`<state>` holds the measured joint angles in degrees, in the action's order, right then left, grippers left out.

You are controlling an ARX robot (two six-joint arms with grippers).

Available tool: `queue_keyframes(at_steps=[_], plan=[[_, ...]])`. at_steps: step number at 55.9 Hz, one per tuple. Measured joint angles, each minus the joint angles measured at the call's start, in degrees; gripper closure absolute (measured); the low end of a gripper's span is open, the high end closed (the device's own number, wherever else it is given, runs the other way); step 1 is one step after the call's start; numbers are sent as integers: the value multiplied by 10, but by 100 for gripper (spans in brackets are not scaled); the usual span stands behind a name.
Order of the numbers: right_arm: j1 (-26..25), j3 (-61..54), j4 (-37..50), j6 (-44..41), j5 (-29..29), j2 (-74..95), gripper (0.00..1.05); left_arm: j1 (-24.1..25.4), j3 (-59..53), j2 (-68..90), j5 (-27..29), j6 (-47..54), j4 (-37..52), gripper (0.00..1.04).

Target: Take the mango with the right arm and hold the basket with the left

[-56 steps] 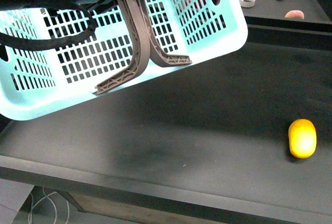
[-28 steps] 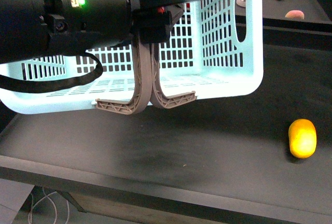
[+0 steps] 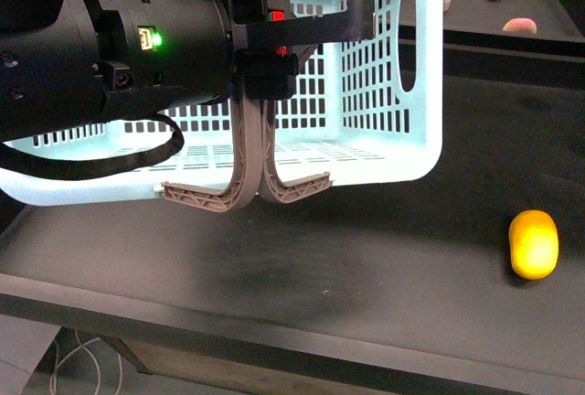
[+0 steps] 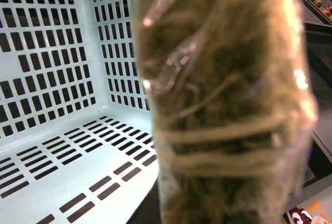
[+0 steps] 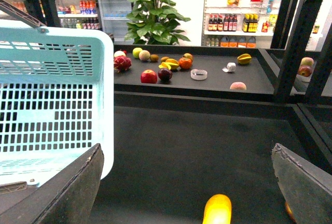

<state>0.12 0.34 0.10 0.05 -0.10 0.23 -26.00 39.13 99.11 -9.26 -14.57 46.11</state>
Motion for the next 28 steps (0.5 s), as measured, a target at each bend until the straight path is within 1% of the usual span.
queue_keyframes(at_steps=[19,28], plan=[[0,0,0,0,0,0,8,-9,-3,-1,-23,0,0,101],[0,0,0,0,0,0,8,-11,-5,-2,-25,0,0,101]])
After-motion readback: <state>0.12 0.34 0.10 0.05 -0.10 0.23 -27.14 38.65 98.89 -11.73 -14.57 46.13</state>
